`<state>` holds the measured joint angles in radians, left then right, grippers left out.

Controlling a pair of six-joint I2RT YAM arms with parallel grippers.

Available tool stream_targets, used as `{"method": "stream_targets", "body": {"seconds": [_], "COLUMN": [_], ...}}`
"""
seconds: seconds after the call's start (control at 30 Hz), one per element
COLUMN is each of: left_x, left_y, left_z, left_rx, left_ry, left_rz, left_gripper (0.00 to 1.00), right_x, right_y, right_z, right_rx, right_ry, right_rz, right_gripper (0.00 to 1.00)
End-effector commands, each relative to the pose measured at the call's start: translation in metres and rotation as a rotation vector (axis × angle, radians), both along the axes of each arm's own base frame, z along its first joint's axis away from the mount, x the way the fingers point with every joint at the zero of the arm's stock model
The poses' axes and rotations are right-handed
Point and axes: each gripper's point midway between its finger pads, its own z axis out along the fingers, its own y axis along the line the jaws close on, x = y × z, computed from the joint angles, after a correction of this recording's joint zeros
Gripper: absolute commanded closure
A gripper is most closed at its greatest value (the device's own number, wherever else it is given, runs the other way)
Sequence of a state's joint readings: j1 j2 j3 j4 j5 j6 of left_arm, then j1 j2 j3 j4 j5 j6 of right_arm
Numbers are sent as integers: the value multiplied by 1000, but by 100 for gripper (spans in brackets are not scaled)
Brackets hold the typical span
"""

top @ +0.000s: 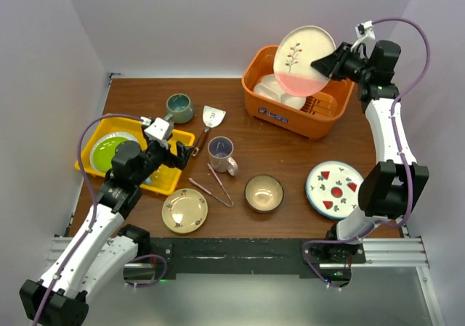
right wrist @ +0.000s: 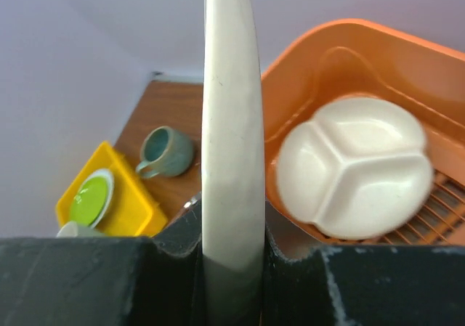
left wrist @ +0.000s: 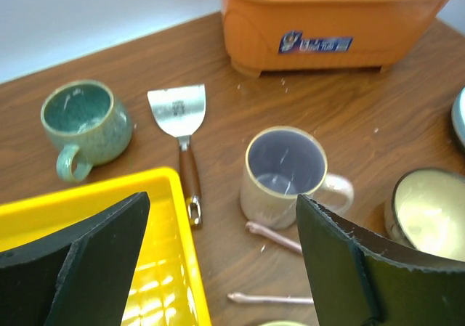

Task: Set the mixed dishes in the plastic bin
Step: Place the plate in the plastic bin.

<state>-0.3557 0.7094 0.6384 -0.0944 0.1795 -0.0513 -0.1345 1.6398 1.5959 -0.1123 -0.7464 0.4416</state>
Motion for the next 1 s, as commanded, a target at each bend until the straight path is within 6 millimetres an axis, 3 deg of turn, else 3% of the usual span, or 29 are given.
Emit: {"method": "stream_targets", "body": {"seconds": [0.0, 0.23, 0.37, 0.73, 0.97], "left_x": [-2, -7, -9, -10, -10], "left_y": [6, 5, 4, 3, 2], "left_z": [6, 5, 6, 8, 6], "left_rx": [8, -12, -17, -23, -22], "left_ry": [-67, -75, -79, -83, -78], "left_rz": [19, 6, 0, -7, -10], "left_gripper": [13, 13, 13, 13, 12], "right_x": [16, 38, 44, 52, 53], "right_y": [-35, -52, -56, -68, -80], "right_z": [45, -13, -37, -87, -104], "right_rx": [-47, -110, -122, -171, -202], "right_ry": [-167, -53, -8, 85, 118], "right_rz": [-228, -292, -303, -350, -407], "right_gripper": [100, 100, 100, 100, 98]}}
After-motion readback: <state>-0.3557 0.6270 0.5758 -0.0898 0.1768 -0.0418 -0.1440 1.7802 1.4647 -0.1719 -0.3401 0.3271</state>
